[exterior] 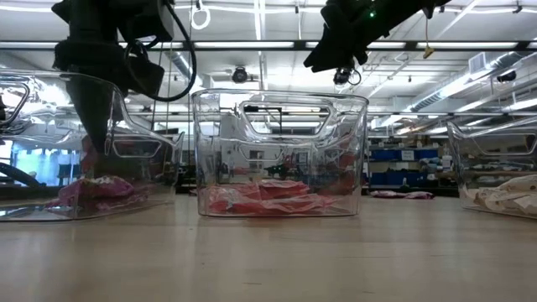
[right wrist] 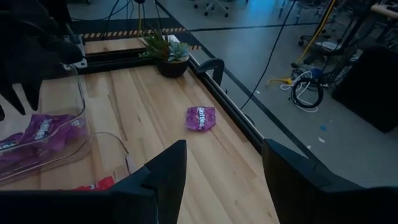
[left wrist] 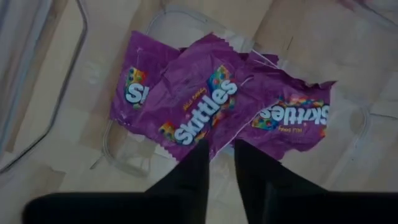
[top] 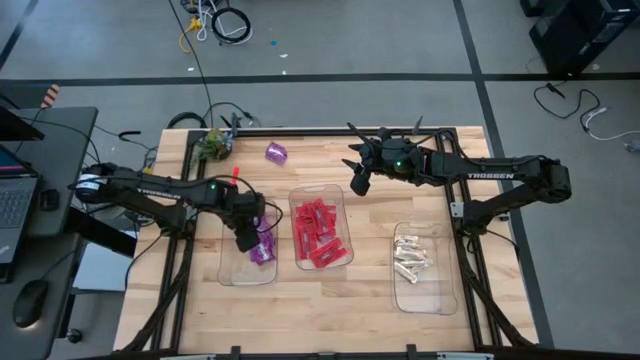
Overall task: Sort candy
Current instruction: Put the violet candy pack into the left transparent bin
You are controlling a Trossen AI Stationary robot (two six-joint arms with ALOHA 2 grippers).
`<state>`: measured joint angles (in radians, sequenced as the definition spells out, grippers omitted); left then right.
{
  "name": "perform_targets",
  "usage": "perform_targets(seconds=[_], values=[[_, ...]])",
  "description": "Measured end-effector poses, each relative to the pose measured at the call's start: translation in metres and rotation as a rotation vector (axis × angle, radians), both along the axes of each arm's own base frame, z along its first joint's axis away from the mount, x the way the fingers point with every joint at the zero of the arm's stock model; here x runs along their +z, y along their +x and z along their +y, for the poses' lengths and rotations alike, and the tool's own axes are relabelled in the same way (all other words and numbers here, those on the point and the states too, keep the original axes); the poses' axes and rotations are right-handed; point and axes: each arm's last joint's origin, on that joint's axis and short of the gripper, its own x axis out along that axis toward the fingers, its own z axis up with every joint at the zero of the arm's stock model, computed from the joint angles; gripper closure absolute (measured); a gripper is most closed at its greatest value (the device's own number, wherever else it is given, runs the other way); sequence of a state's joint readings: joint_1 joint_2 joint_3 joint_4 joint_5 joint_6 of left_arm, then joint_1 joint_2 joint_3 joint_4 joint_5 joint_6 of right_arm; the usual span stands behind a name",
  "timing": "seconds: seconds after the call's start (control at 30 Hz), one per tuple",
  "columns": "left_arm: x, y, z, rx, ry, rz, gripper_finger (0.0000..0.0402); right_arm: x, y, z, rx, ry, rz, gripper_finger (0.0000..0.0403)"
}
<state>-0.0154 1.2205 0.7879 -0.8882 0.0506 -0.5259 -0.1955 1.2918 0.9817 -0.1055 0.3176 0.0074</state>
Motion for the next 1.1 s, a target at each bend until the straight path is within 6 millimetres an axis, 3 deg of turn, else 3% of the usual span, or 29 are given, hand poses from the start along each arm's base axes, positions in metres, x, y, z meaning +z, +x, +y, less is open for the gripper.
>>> perform_targets(seconds=[0.13,0.3,0.47,0.63,0.83,1.1], values=[[0.002,-0.001,0.0,-0.062,0.011,0.014,0.0291,0.0,0.0,0.0,0.002,-0.003,0.002,0.0208],[0.029,0.01,0.008,-0.093,0.153,-0.069,0.028,0.0,0.0,0.0,0.003,-0.01,0.006,0.0208],[0.067,0.023,0.034,-0.127,0.34,-0.185,0.0318,0.0,-0.001,-0.003,0.001,-0.027,0.017,0.0208],[0.085,0.027,0.084,-0.043,0.471,-0.308,0.0381,0.0,-0.002,-0.006,-0.008,-0.029,0.018,0.0208],[0.069,0.022,0.146,0.03,0.49,-0.269,0.0389,0.0,-0.002,-0.007,-0.006,-0.037,0.023,0.0208],[0.015,0.045,0.2,0.02,0.5,-0.183,0.0358,0.0,-0.002,-0.007,-0.004,-0.041,0.026,0.0208]])
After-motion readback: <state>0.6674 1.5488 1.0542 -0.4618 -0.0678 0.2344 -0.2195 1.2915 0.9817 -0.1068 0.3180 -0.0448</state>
